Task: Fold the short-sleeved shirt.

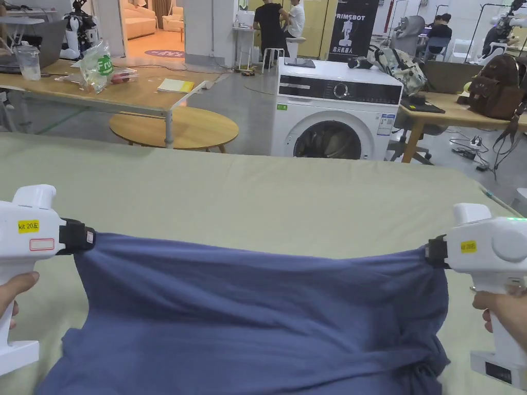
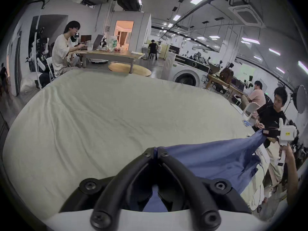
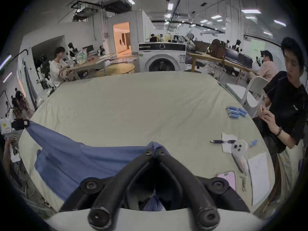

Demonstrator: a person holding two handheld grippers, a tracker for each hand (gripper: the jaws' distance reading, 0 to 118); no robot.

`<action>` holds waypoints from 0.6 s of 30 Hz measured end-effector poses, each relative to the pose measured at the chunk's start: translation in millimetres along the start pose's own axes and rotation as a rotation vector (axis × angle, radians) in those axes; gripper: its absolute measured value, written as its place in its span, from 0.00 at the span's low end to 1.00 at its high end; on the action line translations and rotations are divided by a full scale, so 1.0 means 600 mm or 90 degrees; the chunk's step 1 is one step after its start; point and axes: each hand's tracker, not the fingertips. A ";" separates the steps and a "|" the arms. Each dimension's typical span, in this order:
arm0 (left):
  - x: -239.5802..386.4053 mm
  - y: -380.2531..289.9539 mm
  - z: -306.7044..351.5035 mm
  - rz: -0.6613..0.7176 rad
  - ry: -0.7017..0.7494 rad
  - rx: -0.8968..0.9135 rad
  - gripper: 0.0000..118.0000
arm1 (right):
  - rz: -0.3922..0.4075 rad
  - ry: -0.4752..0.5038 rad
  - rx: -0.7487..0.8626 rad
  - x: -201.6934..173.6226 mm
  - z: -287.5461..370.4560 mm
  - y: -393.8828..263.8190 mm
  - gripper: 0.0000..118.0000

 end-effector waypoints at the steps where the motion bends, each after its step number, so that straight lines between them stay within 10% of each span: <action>1: -0.001 -0.011 0.016 -0.001 -0.004 0.003 0.00 | 0.004 0.002 0.000 0.000 0.019 -0.014 0.00; 18: -0.048 -0.238 0.037 0.006 0.011 -0.217 0.00 | 0.088 -0.013 -0.225 0.016 0.006 -0.277 0.00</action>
